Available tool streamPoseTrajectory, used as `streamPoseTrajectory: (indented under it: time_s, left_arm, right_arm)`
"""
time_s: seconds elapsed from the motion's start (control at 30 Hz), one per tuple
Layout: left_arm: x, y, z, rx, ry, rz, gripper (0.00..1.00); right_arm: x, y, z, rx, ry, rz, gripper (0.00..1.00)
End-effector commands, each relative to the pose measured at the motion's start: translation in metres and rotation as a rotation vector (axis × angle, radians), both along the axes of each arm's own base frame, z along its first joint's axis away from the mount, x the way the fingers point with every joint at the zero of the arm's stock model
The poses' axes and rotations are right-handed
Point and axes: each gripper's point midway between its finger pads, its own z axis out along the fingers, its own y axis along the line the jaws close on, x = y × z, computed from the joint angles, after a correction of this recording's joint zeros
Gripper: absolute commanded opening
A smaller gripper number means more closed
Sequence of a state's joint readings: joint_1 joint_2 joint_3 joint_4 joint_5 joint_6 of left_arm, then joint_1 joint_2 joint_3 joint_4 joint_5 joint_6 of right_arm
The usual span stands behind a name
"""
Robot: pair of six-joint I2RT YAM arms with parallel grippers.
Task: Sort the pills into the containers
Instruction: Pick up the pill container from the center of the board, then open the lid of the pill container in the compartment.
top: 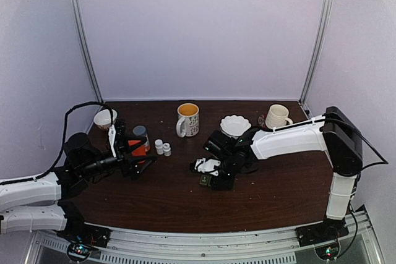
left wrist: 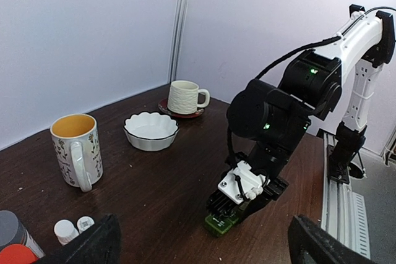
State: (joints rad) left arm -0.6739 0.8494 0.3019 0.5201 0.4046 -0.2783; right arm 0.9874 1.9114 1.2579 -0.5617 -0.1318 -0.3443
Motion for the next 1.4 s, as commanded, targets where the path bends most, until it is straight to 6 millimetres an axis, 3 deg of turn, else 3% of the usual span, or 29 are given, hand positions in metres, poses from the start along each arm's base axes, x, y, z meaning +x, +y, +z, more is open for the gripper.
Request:
streamPoseTrajectory:
  time_s: [0.0,0.13,0.3,0.57,0.73,0.93,1.37]
  left_arm:
    - [0.002,0.001,0.005,-0.016,-0.03,0.005,0.98]
    - [0.002,0.0,0.007,-0.043,-0.017,0.001,0.98]
    - [0.003,-0.006,0.014,-0.094,0.033,-0.024,0.98]
    - [0.0,-0.02,0.06,-0.29,0.059,-0.135,0.96]
    - [0.005,-0.031,0.088,-0.371,0.068,-0.18,0.93]
    - [0.002,-0.06,0.106,-0.361,0.063,-0.22,0.94]
    - [0.003,-0.093,0.108,-0.35,0.105,-0.288,0.87]
  right_arm:
    - [0.003,0.008,0.016,0.058,-0.029,-0.004,0.37]
    - [0.002,0.017,0.046,0.19,-0.034,-0.019,0.37]
    - [-0.001,0.026,0.107,0.433,-0.02,-0.069,0.37]
    - [-0.022,0.041,0.22,0.905,0.121,-0.15,0.35]
    - [-0.036,0.048,0.262,1.142,0.261,-0.17,0.33]
    - [-0.041,0.05,0.285,1.236,0.274,-0.17,0.33]
    - [-0.049,0.056,0.291,1.245,0.248,-0.125,0.33]
